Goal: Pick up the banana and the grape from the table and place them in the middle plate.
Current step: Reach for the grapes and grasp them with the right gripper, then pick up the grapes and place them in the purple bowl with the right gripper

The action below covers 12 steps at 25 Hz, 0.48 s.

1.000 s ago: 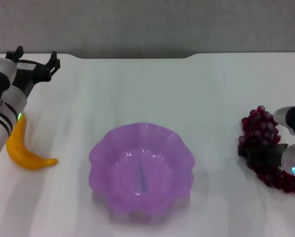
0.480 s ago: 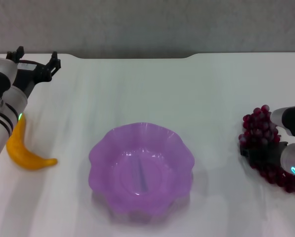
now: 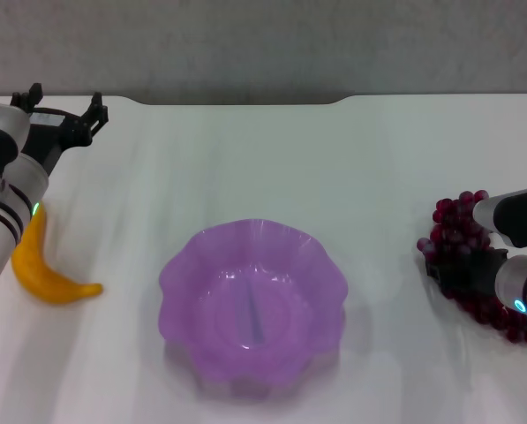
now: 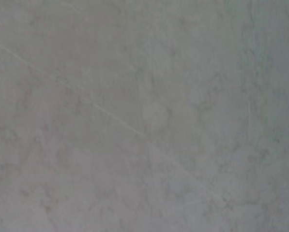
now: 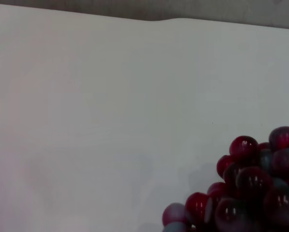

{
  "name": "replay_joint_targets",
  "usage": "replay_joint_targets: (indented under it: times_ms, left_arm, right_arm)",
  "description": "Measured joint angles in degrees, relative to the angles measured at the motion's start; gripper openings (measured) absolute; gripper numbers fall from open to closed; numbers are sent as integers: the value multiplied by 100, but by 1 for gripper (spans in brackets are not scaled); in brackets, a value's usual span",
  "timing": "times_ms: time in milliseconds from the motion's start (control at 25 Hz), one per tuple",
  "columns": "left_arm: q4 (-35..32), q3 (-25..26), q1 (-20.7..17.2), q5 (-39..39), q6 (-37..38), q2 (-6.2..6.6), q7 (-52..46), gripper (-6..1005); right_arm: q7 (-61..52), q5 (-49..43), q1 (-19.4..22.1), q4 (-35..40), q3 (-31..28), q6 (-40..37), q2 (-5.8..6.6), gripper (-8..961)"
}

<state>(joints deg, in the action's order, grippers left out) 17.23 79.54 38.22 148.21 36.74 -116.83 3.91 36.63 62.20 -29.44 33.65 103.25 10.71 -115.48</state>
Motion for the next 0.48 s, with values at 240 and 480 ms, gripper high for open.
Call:
replay_joint_targets:
  times_ms: [240, 480]
  left_arm:
    - [-4, 0, -27, -13, 0, 5, 1, 893]
    - [-3, 11, -51, -30, 0, 11, 29, 893]
  right_arm:
    - [3, -22, 64, 144, 43, -110, 0, 446]
    - [47, -44, 156, 318, 151, -309, 6, 436]
